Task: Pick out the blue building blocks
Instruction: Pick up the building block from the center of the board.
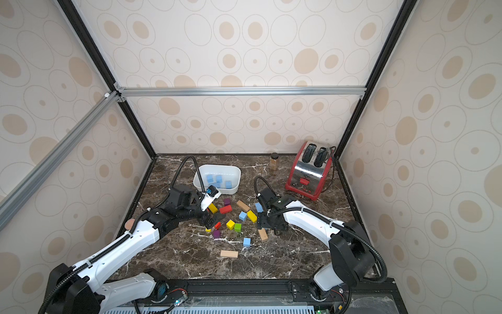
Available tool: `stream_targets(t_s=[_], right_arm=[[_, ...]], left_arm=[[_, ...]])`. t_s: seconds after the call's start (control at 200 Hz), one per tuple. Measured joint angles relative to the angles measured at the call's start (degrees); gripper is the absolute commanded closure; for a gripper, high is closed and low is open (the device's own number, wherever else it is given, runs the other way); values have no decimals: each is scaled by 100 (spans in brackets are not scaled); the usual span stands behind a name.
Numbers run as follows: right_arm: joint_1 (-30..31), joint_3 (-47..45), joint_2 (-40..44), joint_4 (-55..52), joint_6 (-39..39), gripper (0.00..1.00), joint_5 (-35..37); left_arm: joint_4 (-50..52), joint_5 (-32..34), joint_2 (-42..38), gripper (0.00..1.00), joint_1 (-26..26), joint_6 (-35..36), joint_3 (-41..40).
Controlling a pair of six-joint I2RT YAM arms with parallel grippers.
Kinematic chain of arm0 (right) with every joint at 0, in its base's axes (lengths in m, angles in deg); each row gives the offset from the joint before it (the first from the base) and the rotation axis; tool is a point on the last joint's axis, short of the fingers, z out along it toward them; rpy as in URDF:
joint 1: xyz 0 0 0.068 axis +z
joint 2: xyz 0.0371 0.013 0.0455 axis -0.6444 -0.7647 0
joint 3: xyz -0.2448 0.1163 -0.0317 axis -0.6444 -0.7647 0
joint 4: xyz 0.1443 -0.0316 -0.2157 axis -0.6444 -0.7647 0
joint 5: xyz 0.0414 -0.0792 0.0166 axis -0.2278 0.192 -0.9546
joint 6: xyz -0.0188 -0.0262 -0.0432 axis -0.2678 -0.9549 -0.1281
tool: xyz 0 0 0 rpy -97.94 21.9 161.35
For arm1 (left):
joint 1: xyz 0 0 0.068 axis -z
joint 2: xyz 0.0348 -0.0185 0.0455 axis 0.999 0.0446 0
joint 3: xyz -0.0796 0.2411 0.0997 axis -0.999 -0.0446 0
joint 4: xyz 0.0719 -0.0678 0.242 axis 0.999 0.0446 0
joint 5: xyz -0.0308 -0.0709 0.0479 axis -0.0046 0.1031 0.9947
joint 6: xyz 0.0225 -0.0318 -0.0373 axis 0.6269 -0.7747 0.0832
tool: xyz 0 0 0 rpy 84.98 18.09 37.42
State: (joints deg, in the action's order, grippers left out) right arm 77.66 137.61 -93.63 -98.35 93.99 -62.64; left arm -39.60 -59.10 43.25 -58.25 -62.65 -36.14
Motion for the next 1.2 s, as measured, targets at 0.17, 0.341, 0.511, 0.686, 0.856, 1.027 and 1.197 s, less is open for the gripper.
stream_targets(t_s=[0.17,0.341,0.511,0.686,0.856,1.027,1.197], right_arm=[[0,0,-308,175,181,15,2],[-2,66,-573,256,267,19,33],[-7,103,-748,367,323,22,85],[-42,133,-881,459,337,26,122],[-173,173,-977,586,350,33,136],[-243,173,-1132,695,378,38,116],[-243,173,-1250,789,400,46,46]], left_arm=[[-149,-2,162,0,11,-2,-46],[-197,0,271,1,13,-2,-72],[-295,0,354,0,13,-4,-72],[-321,-2,483,1,13,-4,-72],[-323,-2,573,1,13,-7,-72],[-330,0,597,1,13,-11,-72],[-343,2,599,1,13,-44,-72]])
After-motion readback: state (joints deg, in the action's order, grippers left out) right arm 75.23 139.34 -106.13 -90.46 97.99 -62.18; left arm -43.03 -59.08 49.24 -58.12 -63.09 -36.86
